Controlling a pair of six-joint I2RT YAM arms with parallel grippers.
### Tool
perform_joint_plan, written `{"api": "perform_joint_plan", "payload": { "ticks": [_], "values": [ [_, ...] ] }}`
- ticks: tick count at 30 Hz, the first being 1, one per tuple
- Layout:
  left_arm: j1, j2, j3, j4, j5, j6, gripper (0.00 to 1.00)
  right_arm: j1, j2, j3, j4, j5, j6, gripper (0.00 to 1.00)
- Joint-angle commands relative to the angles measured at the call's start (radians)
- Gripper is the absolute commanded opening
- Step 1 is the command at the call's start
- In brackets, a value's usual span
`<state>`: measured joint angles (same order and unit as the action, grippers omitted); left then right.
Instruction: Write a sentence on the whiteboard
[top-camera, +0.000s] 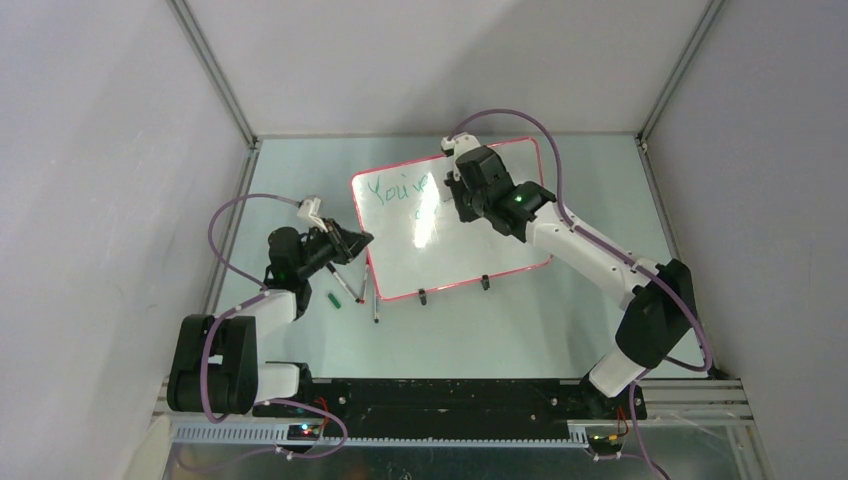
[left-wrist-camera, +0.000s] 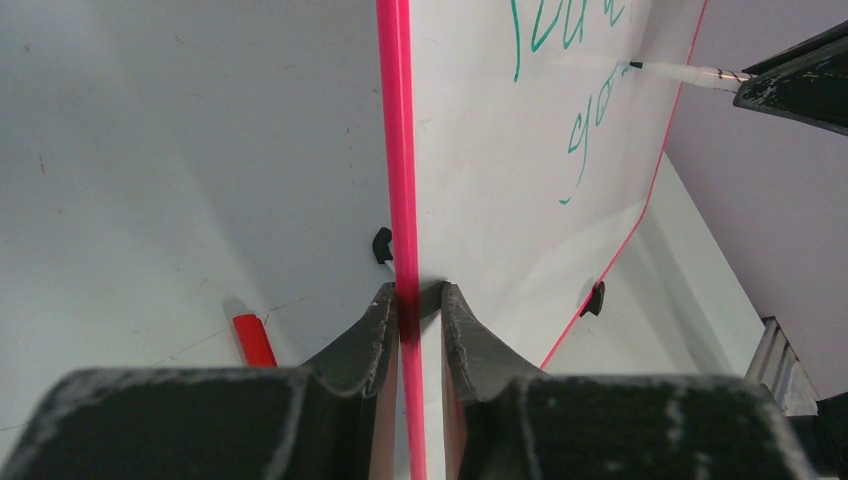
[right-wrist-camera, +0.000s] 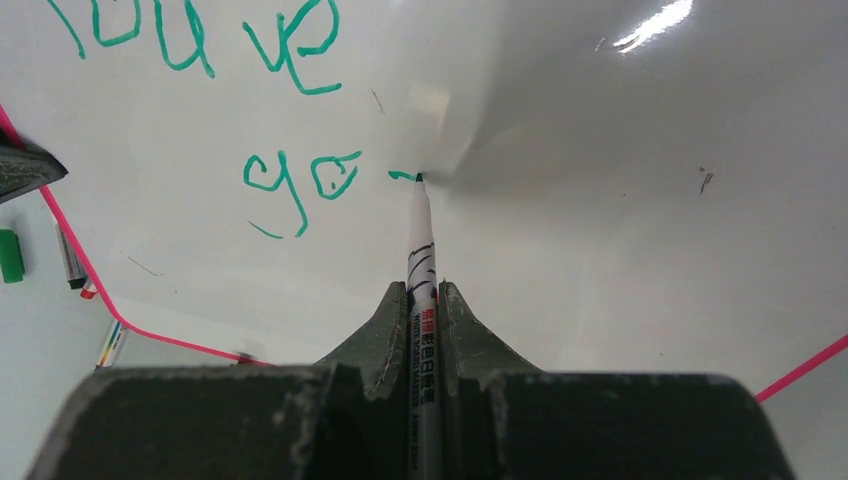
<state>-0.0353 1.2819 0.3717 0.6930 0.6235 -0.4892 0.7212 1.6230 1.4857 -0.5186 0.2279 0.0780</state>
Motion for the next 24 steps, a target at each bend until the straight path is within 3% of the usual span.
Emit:
{"api": "perform_joint_plan", "payload": {
  "ticks": [1,24],
  "values": [
    [0.008,0.001,-0.019,-0.058,-0.090,0.051,0.01,-0.004,-0.051,0.048,0.014,0.004,-0.002,0.00],
    [0.008,-0.001,-0.019,-0.058,-0.090,0.051,0.01,-0.009,0.038,0.100,0.010,-0.018,0.003,0.00]
  ]
}}
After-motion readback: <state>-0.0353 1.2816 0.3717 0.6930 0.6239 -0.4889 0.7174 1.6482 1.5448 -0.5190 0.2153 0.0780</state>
